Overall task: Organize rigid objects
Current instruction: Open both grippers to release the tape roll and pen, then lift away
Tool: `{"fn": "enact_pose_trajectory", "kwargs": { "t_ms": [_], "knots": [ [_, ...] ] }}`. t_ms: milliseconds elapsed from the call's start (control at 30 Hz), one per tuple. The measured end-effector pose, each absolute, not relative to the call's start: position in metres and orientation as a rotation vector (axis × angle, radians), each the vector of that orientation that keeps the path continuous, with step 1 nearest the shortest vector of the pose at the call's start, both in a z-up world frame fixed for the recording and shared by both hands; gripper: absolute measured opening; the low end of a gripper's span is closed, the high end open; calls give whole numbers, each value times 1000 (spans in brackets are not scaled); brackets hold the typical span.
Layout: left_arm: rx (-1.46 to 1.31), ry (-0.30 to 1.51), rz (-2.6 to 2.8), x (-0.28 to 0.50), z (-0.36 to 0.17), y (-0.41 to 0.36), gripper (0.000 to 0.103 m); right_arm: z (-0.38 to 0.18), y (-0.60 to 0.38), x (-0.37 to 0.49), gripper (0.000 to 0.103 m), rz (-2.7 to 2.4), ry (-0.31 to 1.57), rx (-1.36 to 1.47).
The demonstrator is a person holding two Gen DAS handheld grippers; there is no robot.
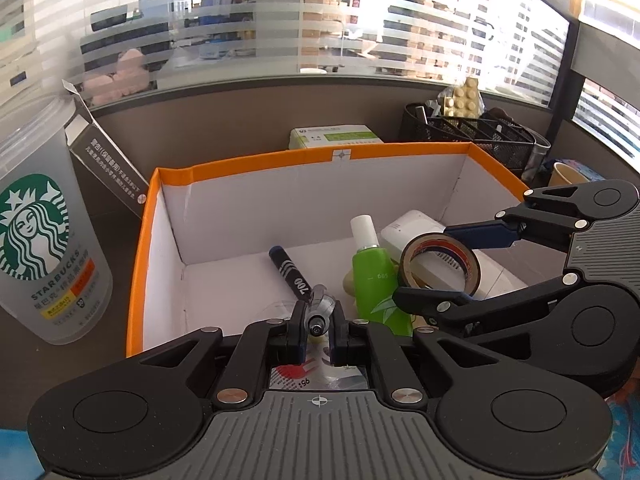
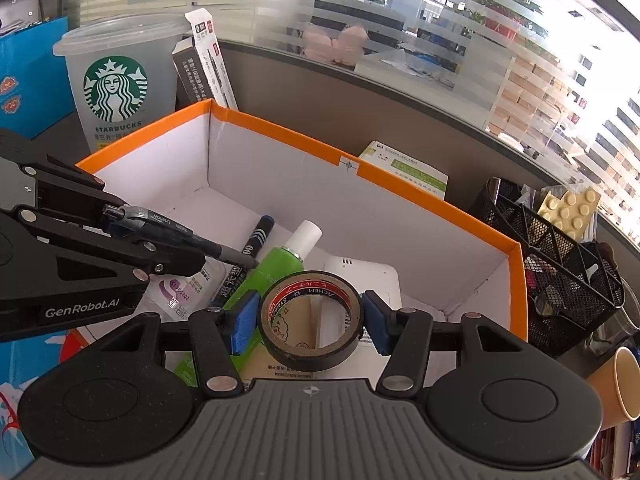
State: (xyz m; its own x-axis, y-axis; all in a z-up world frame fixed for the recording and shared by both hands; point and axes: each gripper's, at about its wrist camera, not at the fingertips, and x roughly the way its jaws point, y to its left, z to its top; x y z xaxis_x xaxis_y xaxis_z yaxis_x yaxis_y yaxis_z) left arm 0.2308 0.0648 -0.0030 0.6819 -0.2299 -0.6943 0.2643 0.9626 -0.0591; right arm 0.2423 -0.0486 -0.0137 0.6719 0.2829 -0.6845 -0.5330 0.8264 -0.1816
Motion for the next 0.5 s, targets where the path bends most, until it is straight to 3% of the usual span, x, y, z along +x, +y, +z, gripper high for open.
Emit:
{"fn": "enact_pose_trajectory", "kwargs": {
  "t_ms": [300,433,500],
  "knots": [
    [54,778,-250,236,-4,59,10,-10,-44,243,57,431,681,-423],
    [38,776,-219,237,0,62,17,-7,-46,243,72,390,647,-429],
    [29,757,-209,234,6,65,23,-1,-50,242,72,383,627,-402]
  ]
}}
